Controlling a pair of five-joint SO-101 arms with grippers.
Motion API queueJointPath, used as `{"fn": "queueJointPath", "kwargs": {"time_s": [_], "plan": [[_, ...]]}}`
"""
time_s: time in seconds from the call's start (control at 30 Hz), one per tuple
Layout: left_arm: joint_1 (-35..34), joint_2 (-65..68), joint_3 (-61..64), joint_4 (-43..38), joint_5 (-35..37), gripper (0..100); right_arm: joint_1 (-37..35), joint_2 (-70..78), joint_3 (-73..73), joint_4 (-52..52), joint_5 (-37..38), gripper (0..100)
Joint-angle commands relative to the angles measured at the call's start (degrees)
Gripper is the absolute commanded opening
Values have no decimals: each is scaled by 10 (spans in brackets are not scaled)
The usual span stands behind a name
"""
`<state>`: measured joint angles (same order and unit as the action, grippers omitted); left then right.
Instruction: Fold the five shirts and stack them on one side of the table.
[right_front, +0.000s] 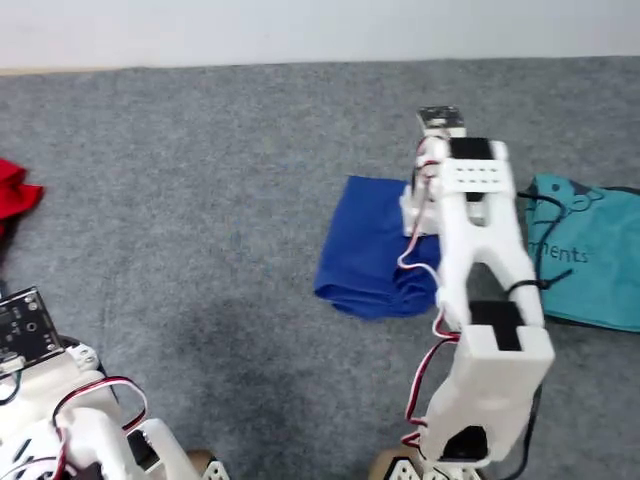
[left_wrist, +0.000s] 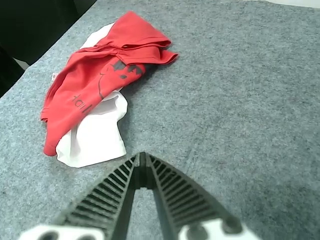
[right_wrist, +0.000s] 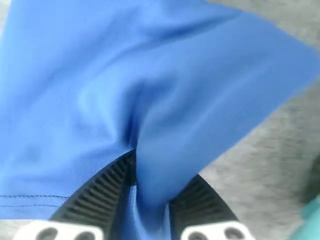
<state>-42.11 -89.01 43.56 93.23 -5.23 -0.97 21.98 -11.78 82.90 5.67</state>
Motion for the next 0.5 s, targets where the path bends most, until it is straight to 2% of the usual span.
{"fn": "queueJointPath", "kwargs": {"time_s": [0.0, 0.2, 0.47], "plan": [[0, -4, -2, -1, -6, 4, 27, -41, -33, 0, 43, 9], [-2, -4, -2, -1, -6, 4, 85, -42, -61, 5, 51, 9], [-2, -4, -2, -1, -6, 4, 143, -42, -140, 7, 104, 9]]}}
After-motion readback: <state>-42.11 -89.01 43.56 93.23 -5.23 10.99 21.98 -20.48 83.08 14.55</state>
